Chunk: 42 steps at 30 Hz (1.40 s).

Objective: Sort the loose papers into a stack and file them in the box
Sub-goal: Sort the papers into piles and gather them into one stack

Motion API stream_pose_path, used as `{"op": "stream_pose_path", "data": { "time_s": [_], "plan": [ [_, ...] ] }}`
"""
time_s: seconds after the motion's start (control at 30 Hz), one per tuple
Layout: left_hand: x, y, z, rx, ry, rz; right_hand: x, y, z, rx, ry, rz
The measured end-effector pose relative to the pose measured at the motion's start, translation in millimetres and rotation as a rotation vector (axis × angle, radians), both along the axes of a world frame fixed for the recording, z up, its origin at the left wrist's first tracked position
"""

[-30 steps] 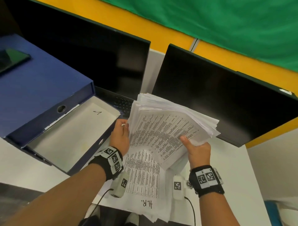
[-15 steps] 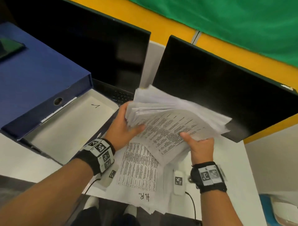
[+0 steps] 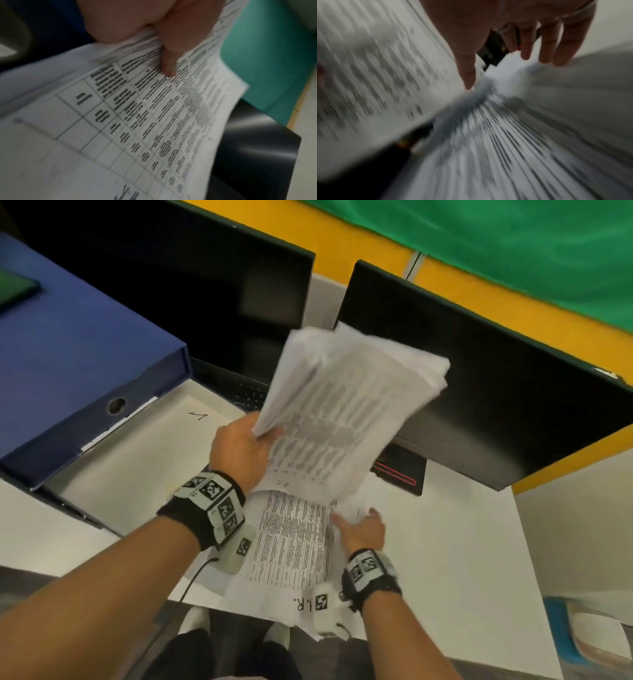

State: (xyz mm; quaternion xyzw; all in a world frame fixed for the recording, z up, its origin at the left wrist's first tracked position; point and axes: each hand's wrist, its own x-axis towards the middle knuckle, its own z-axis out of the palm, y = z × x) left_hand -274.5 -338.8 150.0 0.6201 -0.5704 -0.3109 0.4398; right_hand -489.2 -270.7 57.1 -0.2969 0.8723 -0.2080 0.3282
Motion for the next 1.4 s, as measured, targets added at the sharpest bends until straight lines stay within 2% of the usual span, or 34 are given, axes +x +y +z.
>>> {"op": "stream_pose_path", "data": {
  "time_s": [0.07, 0.13, 0.33, 0.47, 0.57, 0.73, 0.8, 0.87, 1.0, 1.13, 1.23, 1.4],
  "plan": [
    [4, -3, 12, 0.002, 0.029, 0.06, 22, 13, -18, 0.256, 0.156, 0.175],
    [7, -5, 19, 0.002, 0.048, 0.105, 36, 19, -30, 0.327, 0.274, 0.262],
    [18, -1, 29, 0.021, 0.124, 0.116, 38, 4, -37, 0.356, 0.221, 0.249],
    [22, 1, 35, 0.039, 0.191, 0.131, 34, 1, -39, 0.249, 0.188, 0.123],
    [25, 0, 35, 0.068, 0.233, 0.119, 27, -2, -42, 0.083, 0.041, 0.065],
    [19, 3, 41, 0.097, 0.266, 0.103, 15, -5, -33, 0.042, -0.092, 0.003],
    [16, 6, 37, 0.156, 0.312, 0.081, -6, -1, -21, 0.033, -0.072, 0.032],
    [13, 8, 26, 0.253, 0.343, 0.051, -35, 7, 1, -0.002, 0.073, 0.069],
    [3, 18, -21, 0.51, 0.277, -0.044, -83, 18, 64, -0.107, 0.38, 0.115],
    [1, 26, -75, 0.764, 0.122, -0.036, -105, 19, 120, -0.185, 0.612, 0.17],
    [3, 28, -99, 0.829, -0.028, -0.027, -121, 18, 147, -0.325, 0.612, 0.125],
    [3, 37, -106, 0.791, -0.092, -0.043, -121, 4, 154, -0.481, 0.384, 0.087]
  ]
}}
